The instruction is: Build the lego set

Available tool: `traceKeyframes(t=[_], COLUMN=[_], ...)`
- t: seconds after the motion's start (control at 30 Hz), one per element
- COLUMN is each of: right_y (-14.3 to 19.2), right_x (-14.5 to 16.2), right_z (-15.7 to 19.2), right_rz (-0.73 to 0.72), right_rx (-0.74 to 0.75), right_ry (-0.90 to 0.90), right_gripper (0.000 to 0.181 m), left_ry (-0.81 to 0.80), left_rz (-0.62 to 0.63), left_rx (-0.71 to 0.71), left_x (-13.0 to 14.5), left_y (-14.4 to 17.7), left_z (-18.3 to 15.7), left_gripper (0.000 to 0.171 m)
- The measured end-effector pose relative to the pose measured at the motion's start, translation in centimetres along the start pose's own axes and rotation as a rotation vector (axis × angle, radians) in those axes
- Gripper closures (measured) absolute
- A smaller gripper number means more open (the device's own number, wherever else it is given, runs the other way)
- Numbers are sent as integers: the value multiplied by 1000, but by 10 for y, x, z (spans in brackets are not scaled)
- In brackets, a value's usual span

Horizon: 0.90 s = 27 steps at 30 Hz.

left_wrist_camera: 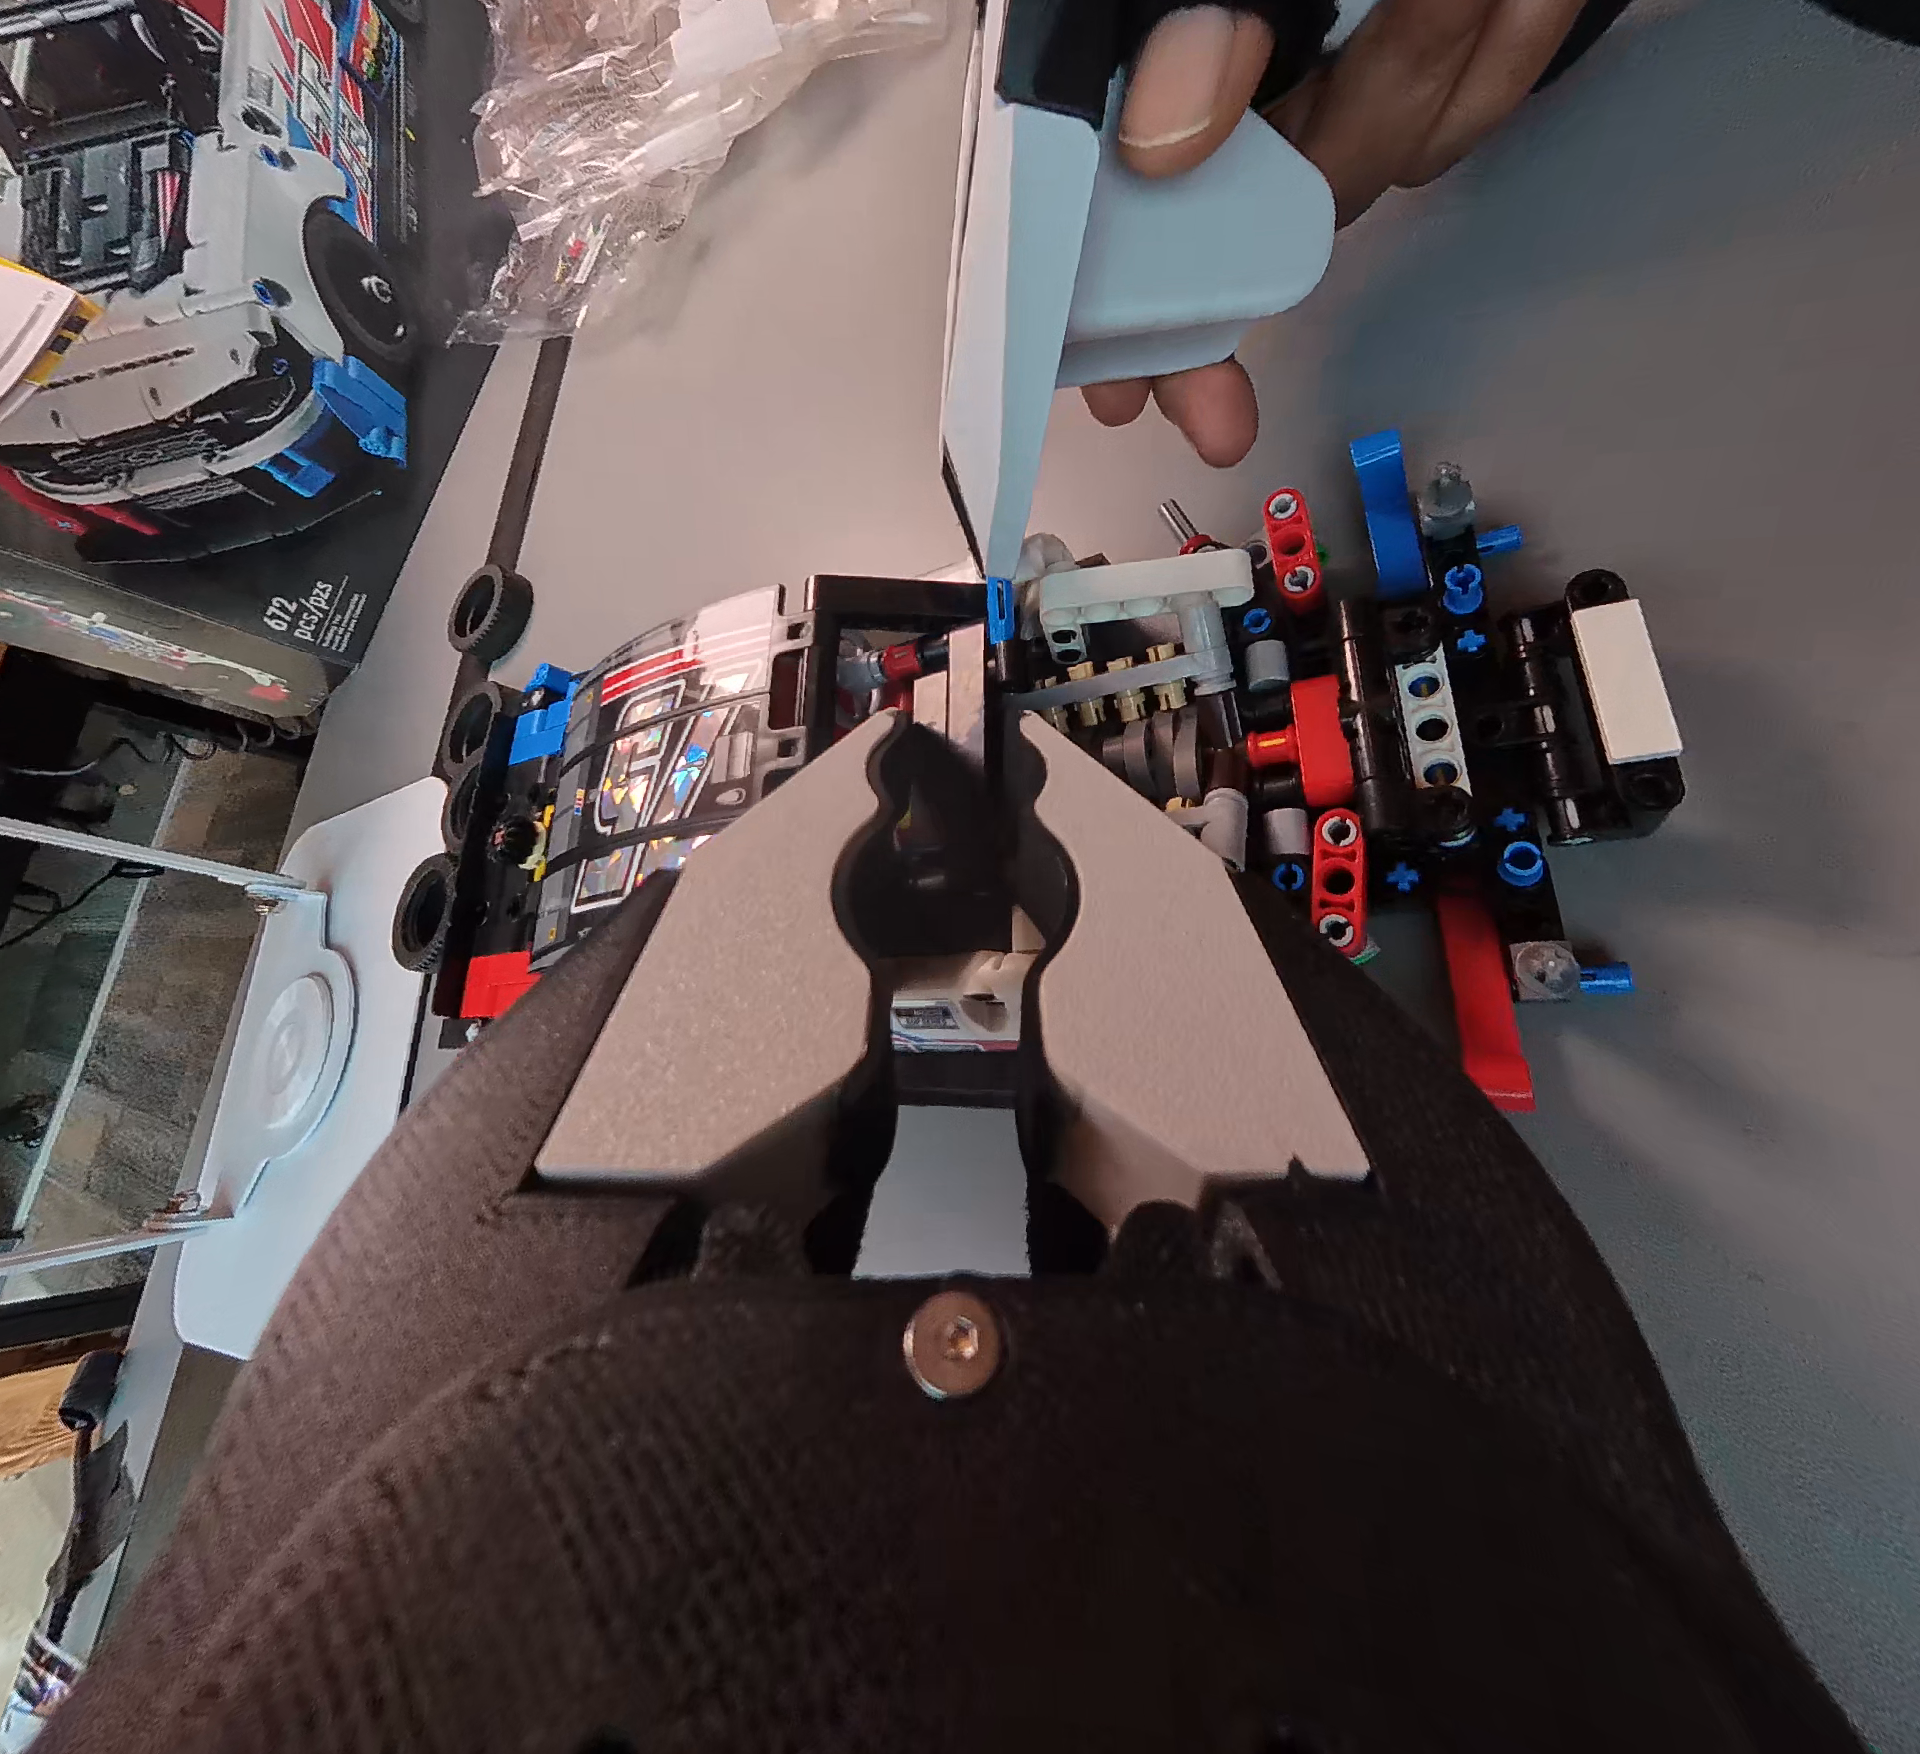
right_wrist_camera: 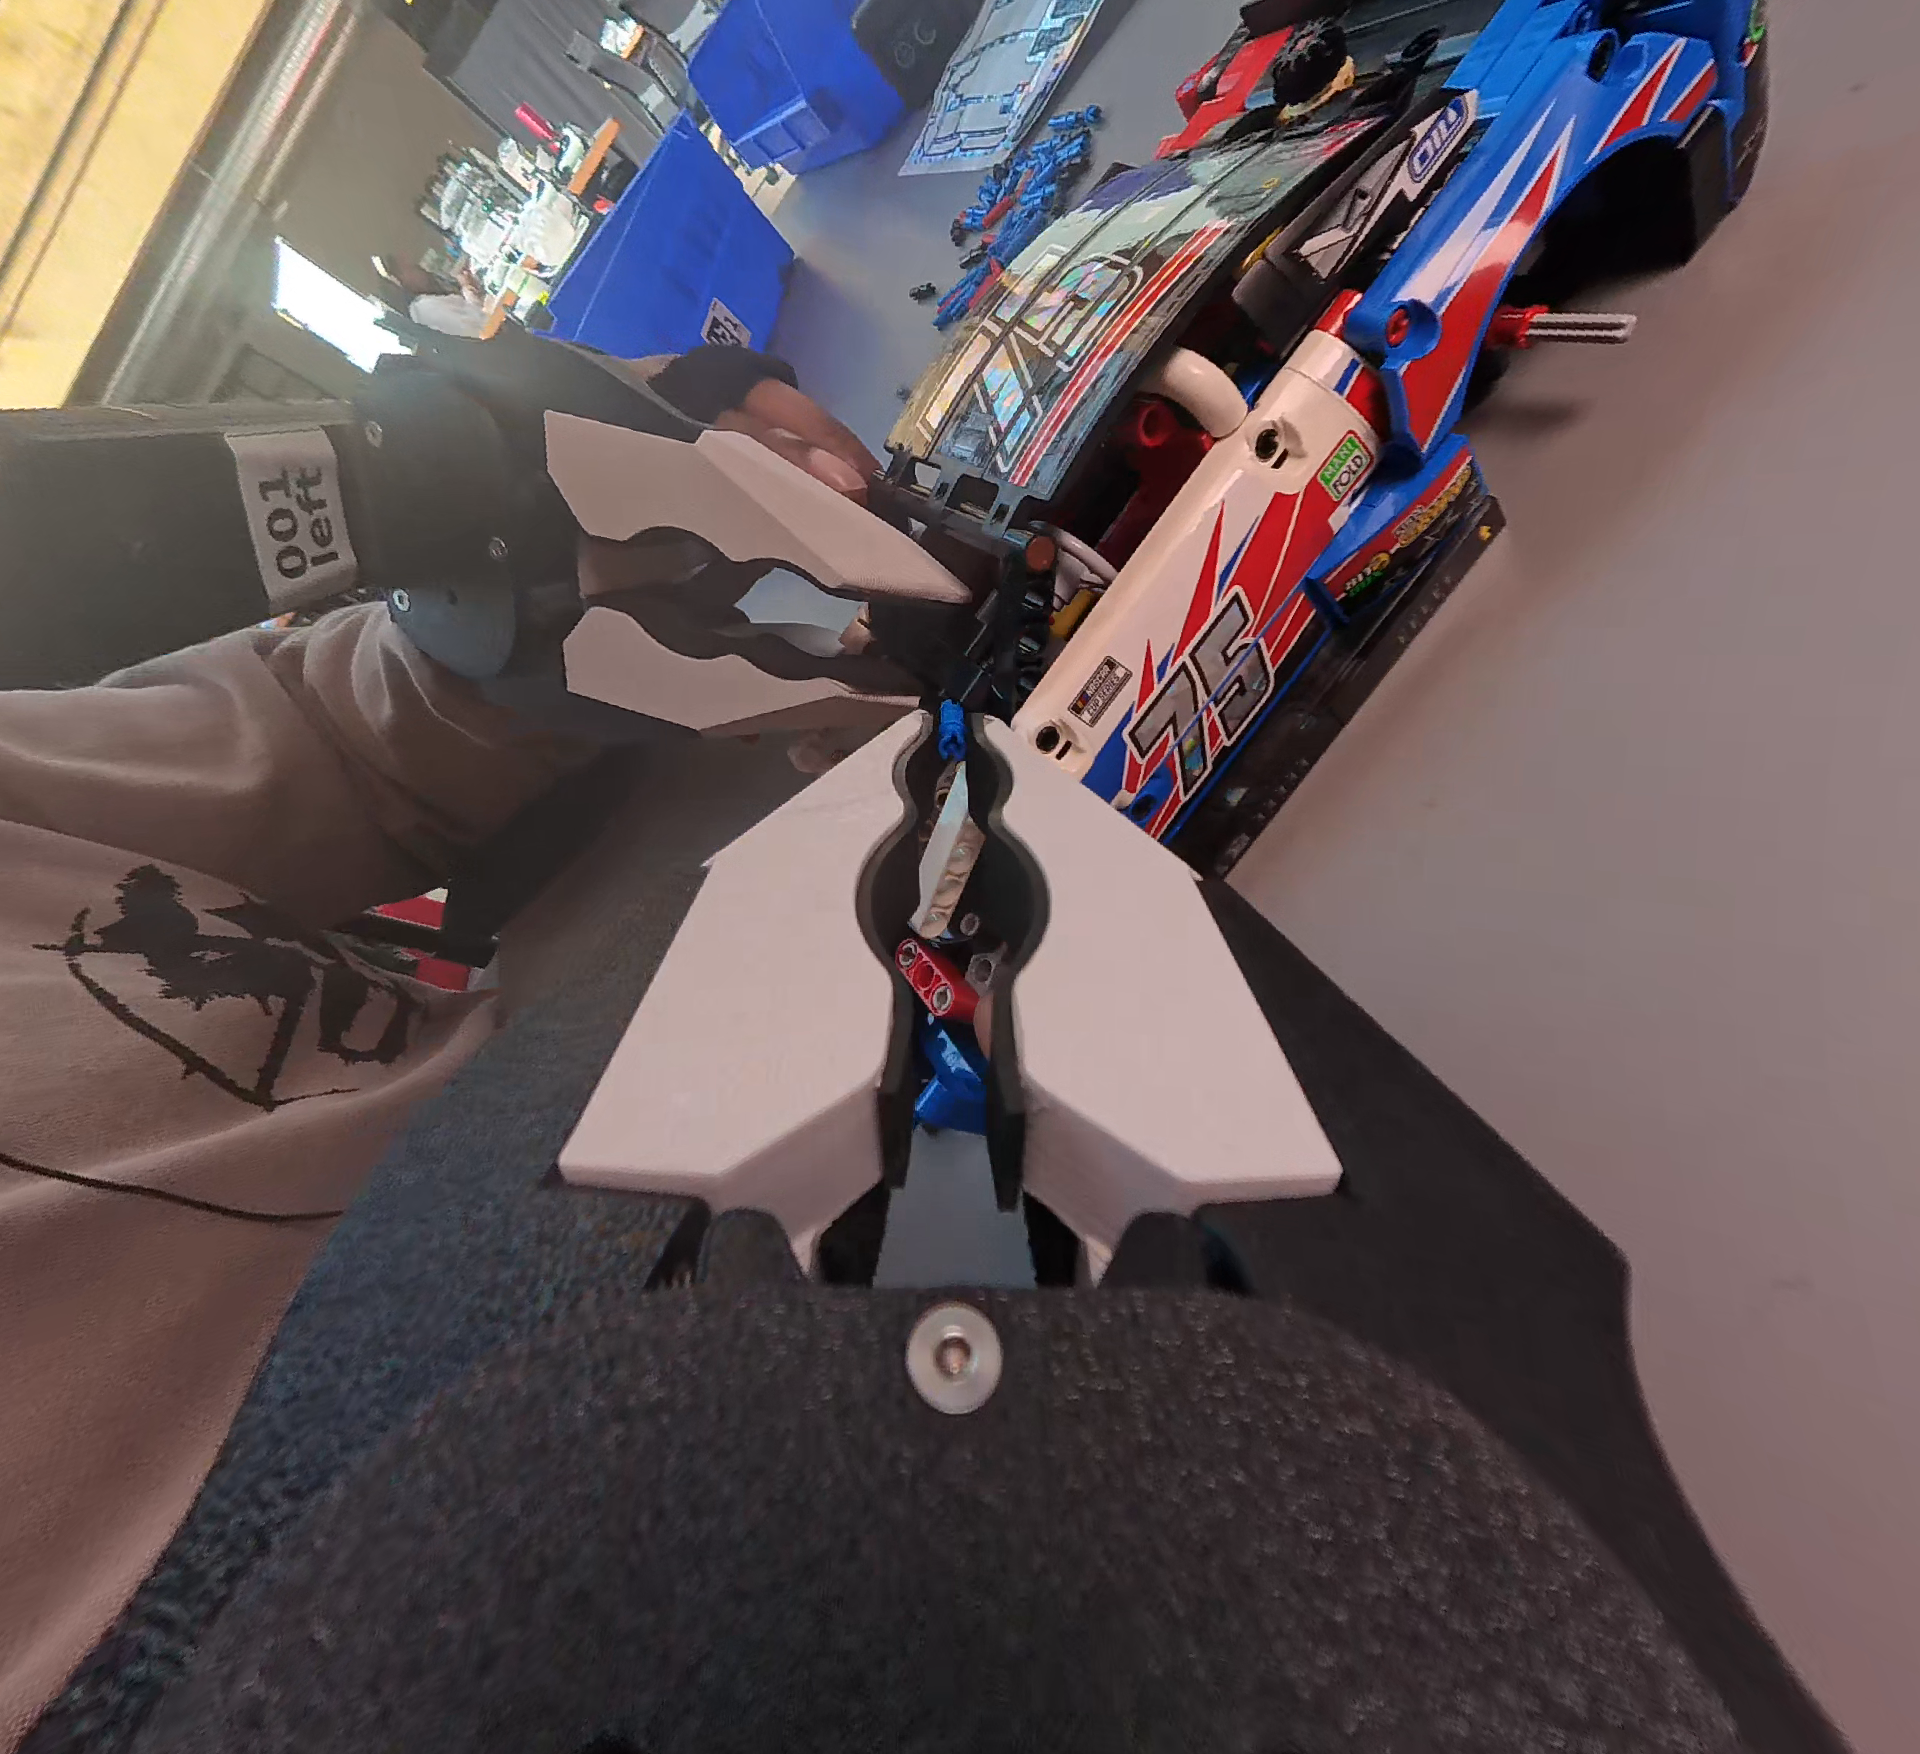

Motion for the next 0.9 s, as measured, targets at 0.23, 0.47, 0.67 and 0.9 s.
traceKeyframes(t=[0.23,0.47,0.67,0.9], right_y=[-1,-1,-5,-9], right_x=[0,6,11,13], right_z=[6,7,7,10], right_rz=[12,-40,-81,-98], right_rx=[62,41,-15,-7], right_ry=[34,-65,-171,40], right_gripper=[179,179,179,179], left_ry=[-14,-70,-99,-102], left_rz=[-41,-82,-100,-108], left_rx=[-33,-50,11,21], left_x=[3,5,6,10], left_y=[1,3,8,12], left_z=[-3,-7,-4,-3], left_gripper=[156,161,166,166])
Point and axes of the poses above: each gripper's, where its closed fingertips meet, y back along the fingers, x out of its underside, z = x × y across the jaws, the point moved 9 cm from there along y, back along the fingers, and after that the axes turned 2 degrees about x, right-handed, at the moved point
